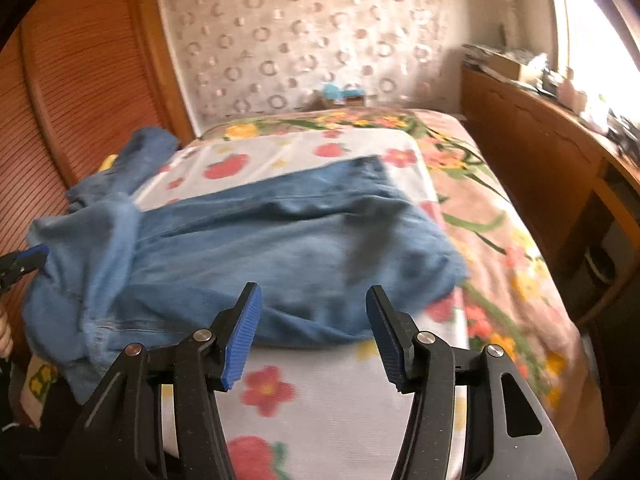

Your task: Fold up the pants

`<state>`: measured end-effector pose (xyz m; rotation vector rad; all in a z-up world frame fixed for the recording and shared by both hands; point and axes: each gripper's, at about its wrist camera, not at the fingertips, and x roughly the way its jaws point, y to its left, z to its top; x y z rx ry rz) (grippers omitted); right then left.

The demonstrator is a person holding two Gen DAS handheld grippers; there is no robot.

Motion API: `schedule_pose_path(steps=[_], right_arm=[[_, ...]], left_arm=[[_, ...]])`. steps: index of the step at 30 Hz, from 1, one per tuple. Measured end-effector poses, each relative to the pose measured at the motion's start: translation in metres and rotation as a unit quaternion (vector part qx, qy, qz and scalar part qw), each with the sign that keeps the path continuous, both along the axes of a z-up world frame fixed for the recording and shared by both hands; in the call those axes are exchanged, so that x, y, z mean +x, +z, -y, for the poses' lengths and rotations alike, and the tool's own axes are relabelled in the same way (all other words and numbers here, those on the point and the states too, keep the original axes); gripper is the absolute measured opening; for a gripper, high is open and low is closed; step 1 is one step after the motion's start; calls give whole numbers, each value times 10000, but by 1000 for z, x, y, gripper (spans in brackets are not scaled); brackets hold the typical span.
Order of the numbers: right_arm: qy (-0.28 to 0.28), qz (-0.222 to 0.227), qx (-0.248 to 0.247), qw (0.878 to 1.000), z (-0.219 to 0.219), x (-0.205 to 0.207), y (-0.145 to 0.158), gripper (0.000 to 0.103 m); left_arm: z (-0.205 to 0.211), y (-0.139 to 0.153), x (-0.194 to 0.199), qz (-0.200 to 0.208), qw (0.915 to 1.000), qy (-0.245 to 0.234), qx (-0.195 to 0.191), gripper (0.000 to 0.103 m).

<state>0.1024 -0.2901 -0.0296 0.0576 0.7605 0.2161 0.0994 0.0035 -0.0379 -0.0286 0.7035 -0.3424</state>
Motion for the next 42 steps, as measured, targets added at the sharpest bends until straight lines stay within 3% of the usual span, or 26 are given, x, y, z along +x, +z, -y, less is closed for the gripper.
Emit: schedule_pose_path(steps=[16, 31, 35, 37, 38, 42], right_arm=[[-795, -462, 226, 9955, 60, 34, -27, 55], [-813, -612, -117, 9947, 55, 57, -36, 55], [-860, -551, -279, 9944, 55, 57, -35, 40], [-961, -468, -465, 9932, 56, 57, -33, 24], [-872, -421, -420, 9944, 57, 56, -31, 8], [-760, -198, -469, 9958, 53, 50, -19, 6]], left_arm=[[23, -19, 17, -242, 9996, -82, 132, 27], [27, -33, 18, -357, 9991, -55, 230, 27], [25, -40, 18, -457, 9986, -13, 248, 27], [24, -42, 16, -454, 9987, 1, 225, 27], [22, -42, 14, -437, 9988, 4, 207, 27], [13, -36, 3, -359, 9991, 68, 201, 27]])
